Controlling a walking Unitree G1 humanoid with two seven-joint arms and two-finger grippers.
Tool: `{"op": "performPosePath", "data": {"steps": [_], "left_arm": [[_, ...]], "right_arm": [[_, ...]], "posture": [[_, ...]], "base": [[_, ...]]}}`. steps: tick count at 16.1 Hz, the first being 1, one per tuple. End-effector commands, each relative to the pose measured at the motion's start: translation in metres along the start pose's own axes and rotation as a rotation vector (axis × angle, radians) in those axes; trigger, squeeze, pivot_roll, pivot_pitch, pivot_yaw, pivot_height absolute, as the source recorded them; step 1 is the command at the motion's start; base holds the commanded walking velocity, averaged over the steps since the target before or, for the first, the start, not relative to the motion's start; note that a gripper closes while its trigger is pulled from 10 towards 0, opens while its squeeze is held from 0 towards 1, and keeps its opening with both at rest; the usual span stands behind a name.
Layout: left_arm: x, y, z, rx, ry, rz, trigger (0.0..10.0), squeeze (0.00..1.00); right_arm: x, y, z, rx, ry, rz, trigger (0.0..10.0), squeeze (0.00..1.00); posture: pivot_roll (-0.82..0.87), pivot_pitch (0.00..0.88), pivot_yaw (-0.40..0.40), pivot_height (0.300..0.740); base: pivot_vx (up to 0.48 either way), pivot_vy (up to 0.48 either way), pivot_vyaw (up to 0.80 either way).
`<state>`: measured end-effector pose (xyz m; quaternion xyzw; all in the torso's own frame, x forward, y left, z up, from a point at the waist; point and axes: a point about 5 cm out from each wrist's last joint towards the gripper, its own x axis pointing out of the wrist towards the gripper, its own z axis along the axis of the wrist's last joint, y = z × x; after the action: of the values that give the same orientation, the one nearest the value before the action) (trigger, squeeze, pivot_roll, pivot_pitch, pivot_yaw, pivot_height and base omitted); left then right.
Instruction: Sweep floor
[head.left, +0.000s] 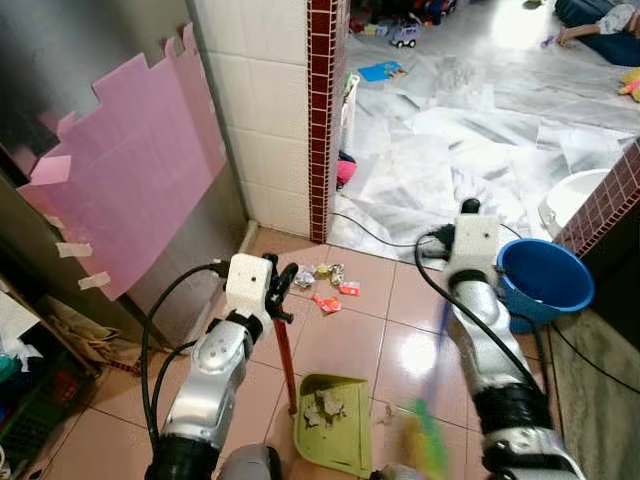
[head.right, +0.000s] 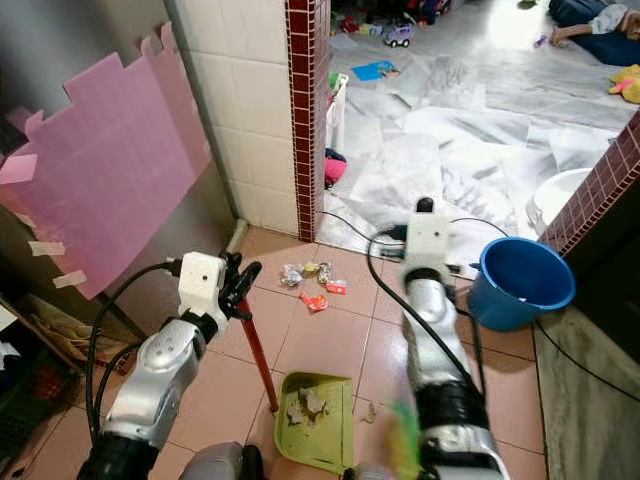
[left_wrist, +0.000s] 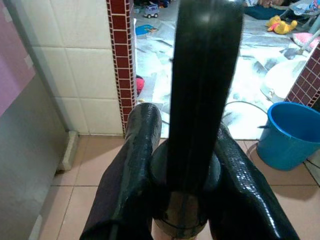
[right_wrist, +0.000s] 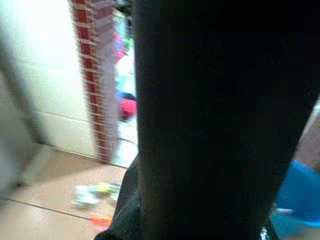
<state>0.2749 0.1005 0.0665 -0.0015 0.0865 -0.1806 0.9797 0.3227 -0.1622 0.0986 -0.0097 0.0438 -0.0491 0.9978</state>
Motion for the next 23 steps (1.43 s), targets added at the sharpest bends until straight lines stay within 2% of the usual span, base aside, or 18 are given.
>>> {"op": "performPosePath", "data": {"steps": [1,3,5,6,9,10,11,13,14,15,16,17,20,21,23], "left_arm": [[-0.001,-0.001,-0.012,-0.003,0.063,0.003,10.0,0.00],[0.001,-0.004,-0.013,-0.005,0.064,0.001,10.0,0.00],[0.001,-0.006,-0.014,-0.006,0.063,-0.001,10.0,0.00],[0.001,-0.006,-0.015,-0.005,0.065,-0.001,10.0,0.00],[0.002,-0.006,-0.015,-0.003,0.064,0.002,10.0,0.00],[0.002,-0.006,-0.015,-0.031,0.064,-0.017,10.0,0.00],[0.001,-0.007,-0.014,-0.064,0.058,-0.042,10.0,0.00],[0.001,-0.005,-0.012,-0.037,0.042,-0.019,10.0,0.00],[0.000,-0.003,-0.011,-0.036,0.035,-0.008,10.0,0.00],[0.000,-0.003,-0.011,-0.035,0.035,-0.004,10.0,0.00],[0.000,-0.002,-0.011,-0.036,0.033,0.000,10.0,0.00],[0.000,-0.001,-0.010,-0.038,0.029,0.003,10.0,0.00],[0.001,0.003,-0.004,-0.067,-0.004,0.033,10.0,0.00],[0.001,0.006,0.000,-0.083,-0.023,0.052,10.0,0.00],[0.002,0.011,0.006,-0.115,-0.046,0.088,10.0,0.00]], "right_arm": [[0.004,0.012,0.021,0.150,-0.065,0.067,10.0,0.00],[0.005,0.021,0.034,0.238,-0.103,0.161,10.0,0.00],[0.006,0.022,0.044,0.244,-0.151,0.218,10.0,0.00],[0.007,0.021,0.054,0.204,-0.206,0.251,10.0,0.00],[0.012,0.013,0.084,0.091,-0.339,0.251,10.0,0.00],[0.014,0.008,0.097,0.031,-0.402,0.234,10.0,0.00],[0.014,0.004,0.101,0.011,-0.429,0.217,10.0,0.00],[0.015,-0.004,0.098,-0.033,-0.421,0.165,10.0,0.00],[0.016,-0.013,0.084,-0.084,-0.374,0.102,10.0,0.00],[0.015,-0.014,0.081,-0.099,-0.370,0.084,10.0,0.00],[0.016,-0.017,0.071,-0.155,-0.337,0.051,10.0,0.00],[0.015,-0.017,0.061,-0.149,-0.300,0.102,10.0,0.00],[0.010,-0.026,0.037,-0.156,-0.204,0.044,10.0,0.00],[0.007,-0.026,0.027,-0.100,-0.172,0.029,10.0,0.00],[-0.002,-0.014,0.022,-0.075,-0.204,0.046,10.0,0.00]], "posture": [[0.01,0.000,-0.003,0.740],[0.01,0.000,-0.004,0.740],[0.01,0.000,-0.005,0.740],[0.01,0.000,-0.005,0.740],[0.01,0.000,-0.004,0.740],[0.01,0.000,-0.004,0.740],[0.01,0.000,-0.003,0.740],[0.01,0.000,-0.003,0.740],[0.01,0.000,-0.003,0.740],[0.01,0.000,-0.003,0.740],[0.01,0.000,-0.001,0.740],[0.01,0.000,0.002,0.740],[0.01,0.000,0.005,0.740],[0.02,0.000,0.008,0.740],[0.01,0.000,0.015,0.740]], "base": [[0.000,0.000,0.00],[0.000,0.000,0.00],[0.000,0.000,0.00],[0.000,0.000,0.00],[0.000,0.000,0.00],[0.000,0.000,0.00],[0.000,0.000,0.00],[0.000,0.000,0.00],[0.000,0.000,0.00],[0.000,0.000,0.00],[0.000,0.000,0.00],[0.000,0.000,0.00],[0.000,0.000,0.00],[0.000,0.000,0.00],[0.000,0.000,0.00]]}}
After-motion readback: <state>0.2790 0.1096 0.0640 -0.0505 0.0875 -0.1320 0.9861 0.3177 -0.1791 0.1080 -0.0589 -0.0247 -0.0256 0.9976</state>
